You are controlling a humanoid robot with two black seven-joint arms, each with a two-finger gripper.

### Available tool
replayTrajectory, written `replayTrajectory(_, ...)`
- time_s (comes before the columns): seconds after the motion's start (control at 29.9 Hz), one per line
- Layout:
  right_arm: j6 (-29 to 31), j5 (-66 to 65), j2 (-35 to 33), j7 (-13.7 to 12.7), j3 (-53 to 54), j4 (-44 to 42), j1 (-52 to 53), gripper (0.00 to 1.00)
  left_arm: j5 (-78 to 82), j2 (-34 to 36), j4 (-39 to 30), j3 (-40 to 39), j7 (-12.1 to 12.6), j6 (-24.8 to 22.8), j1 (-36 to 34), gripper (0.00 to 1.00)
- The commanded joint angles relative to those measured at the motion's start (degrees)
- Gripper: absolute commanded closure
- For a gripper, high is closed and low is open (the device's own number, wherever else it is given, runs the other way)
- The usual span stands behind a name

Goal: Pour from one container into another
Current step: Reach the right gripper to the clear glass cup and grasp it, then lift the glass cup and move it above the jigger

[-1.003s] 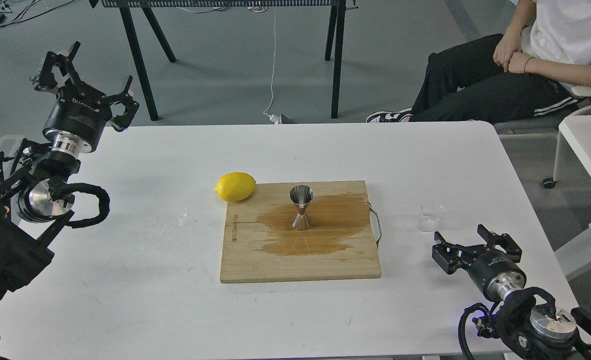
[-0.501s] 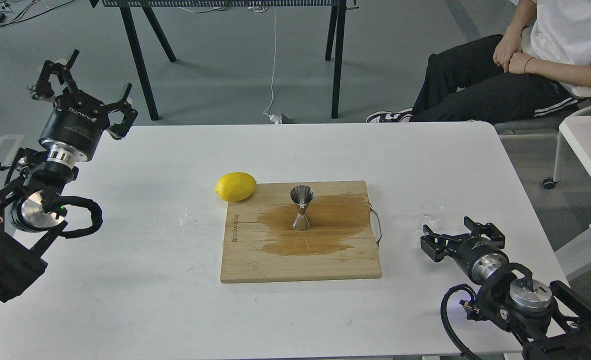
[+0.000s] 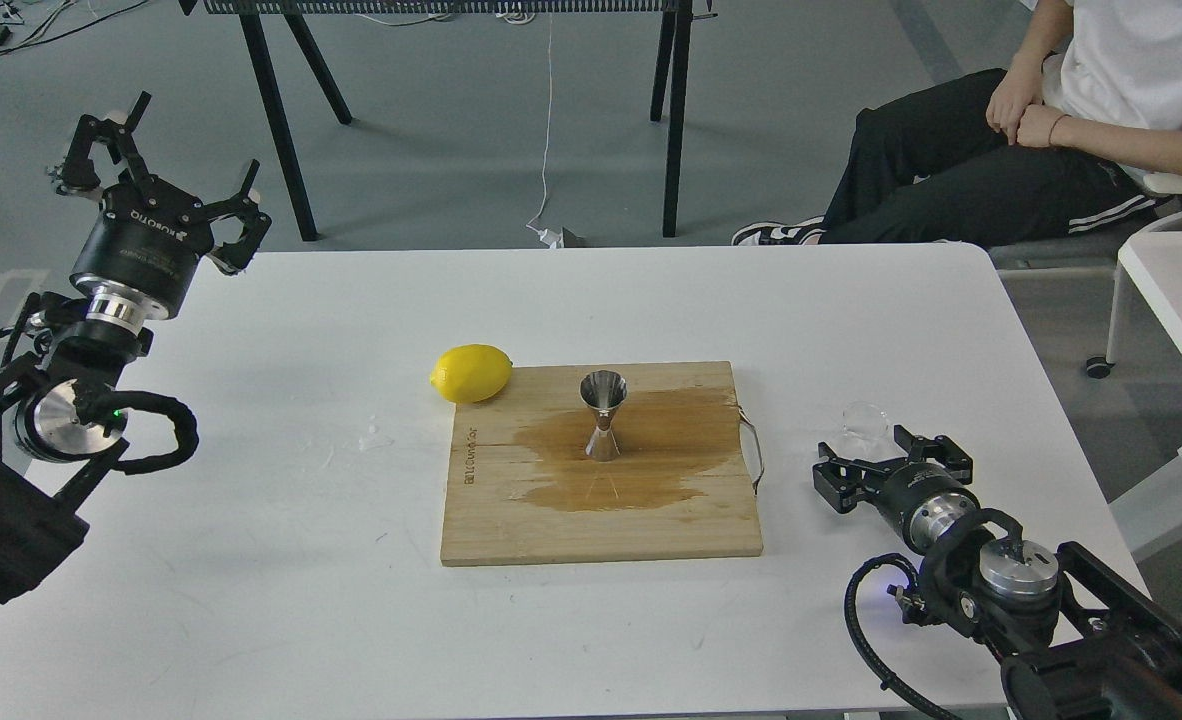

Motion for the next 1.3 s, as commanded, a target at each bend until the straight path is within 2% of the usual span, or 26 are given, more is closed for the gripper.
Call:
replayTrajectory(0.0,0.14,-0.09,0.84,-0.13,-0.1,-0.8,0.78,0.13,0.0,-0.01,0.05,-0.01,0.09,0.01,-0.08,0.0)
replayTrajectory(0.2,-0.73,-0.97,1.2,0.22,0.25,-0.89,0.78,0.34,0.0,0.08,0.05,-0.01,0.09,0.01,-0.09,0.0)
replayTrajectory(0.3,-0.74,-0.88,1.2,0.13,0.96,-0.63,0.6,0.36,0.0,0.08,-0.21,-0.01,0.09,0.01,-0.09,0.0)
replayTrajectory(0.4,0.14,-0.88,1.11,0.04,0.96,-0.63,0.25,0.44,0.0,0.08,-0.21,-0.01,0.09,0.01,-0.09,0.0)
replayTrajectory(0.47,0.32,-0.88,1.11,-0.04,0.43,-0.54,0.16,0.54,0.0,0.08,-0.21,-0.01,0.09,0.01,-0.09,0.0)
replayTrajectory(0.53,0.84,-0.97,1.11,-0.04,0.08,-0.63,0.16,0.72,0.0,0.17,-0.21,-0.01,0.0,0.01,-0.09,0.0)
replayTrajectory(0.57,0.84,-0.97,1.11,-0.04,0.08,-0.54,0.16,0.74,0.0,0.25,-0.21,-0.01,0.0,0.01,-0.09,0.0)
replayTrajectory(0.74,1.02,-1.14,0.85,-0.04,0.08,1.82,-0.01,0.76,0.0,0.87,-0.21,-0.01,0.0,0.01,-0.09,0.0)
replayTrajectory(1.07,-0.03,-1.67,-8.73,0.22,-0.01,20.89,-2.12,0.79,0.09,1.13,-0.21,-0.01,0.0,0.01,-0.09,0.0)
replayTrajectory(1.27,-4.77,-13.16,-9.62,0.22,-0.1,28.1,-1.16,0.8,0.0,1.04,-0.3,-0.01,0.09,0.01,-0.09,0.0)
